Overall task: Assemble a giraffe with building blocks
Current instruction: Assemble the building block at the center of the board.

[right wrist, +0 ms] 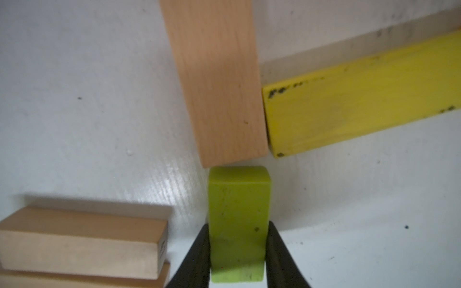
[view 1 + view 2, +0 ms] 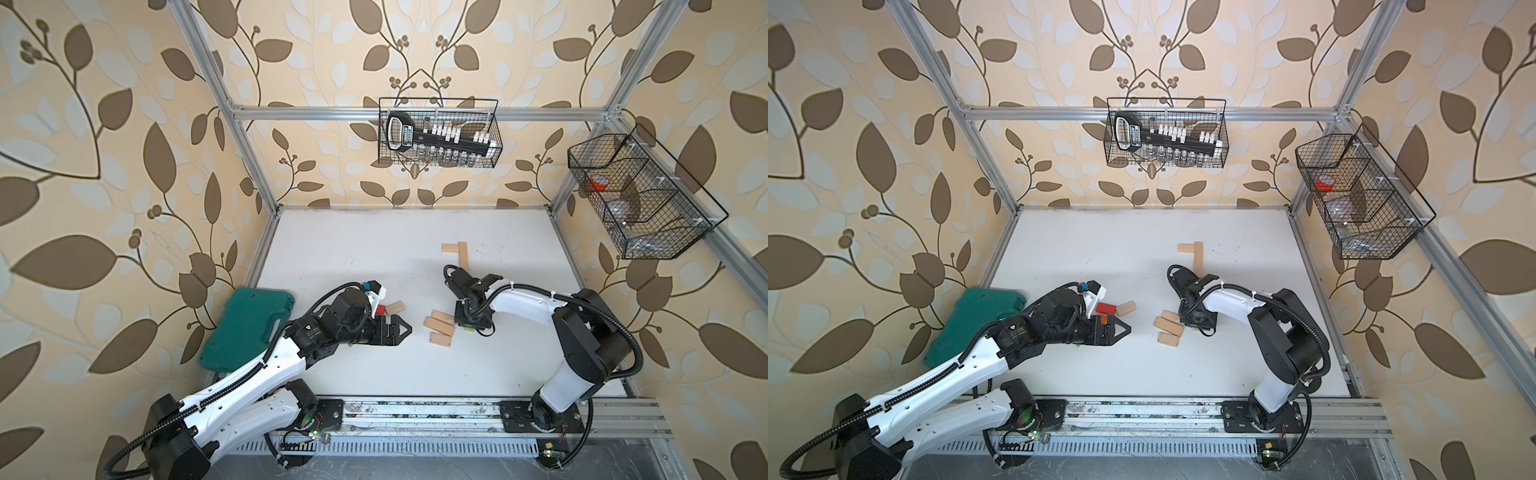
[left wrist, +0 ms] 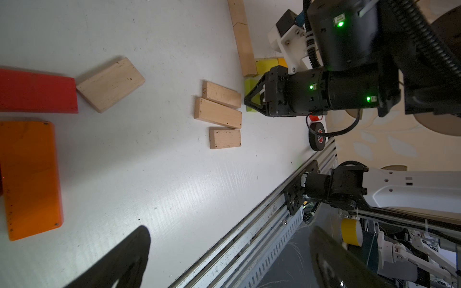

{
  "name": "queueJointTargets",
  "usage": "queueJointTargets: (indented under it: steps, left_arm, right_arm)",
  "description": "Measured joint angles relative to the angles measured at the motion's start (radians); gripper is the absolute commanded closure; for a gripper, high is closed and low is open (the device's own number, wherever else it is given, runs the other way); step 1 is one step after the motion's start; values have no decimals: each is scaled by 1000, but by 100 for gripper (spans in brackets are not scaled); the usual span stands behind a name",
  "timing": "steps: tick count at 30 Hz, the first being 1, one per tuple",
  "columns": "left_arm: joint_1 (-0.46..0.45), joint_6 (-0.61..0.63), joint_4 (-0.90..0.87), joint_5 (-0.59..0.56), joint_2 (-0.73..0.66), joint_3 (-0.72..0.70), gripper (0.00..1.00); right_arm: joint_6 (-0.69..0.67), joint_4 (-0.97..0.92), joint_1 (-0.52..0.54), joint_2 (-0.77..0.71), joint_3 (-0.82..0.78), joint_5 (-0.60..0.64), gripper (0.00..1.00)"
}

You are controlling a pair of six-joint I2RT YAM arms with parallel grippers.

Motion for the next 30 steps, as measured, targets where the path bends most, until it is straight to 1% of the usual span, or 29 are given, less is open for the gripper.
queueJointTargets:
  steps: [18,23,27,30]
  left_arm:
    - [0,0,0,0,0,0,1]
    - [0,0,0,0,0,0,1]
    - [0,0,0,0,0,0,1]
    - [0,1,0,0,0,0,1]
  right_arm:
    - [0,-6,-3,6,18,0,58]
    - [-2,-14,-3,6,26,1,52]
    - [-5,-33,-3,5,43,4,45]
    - [-6,-54,-3,-5,65,8,44]
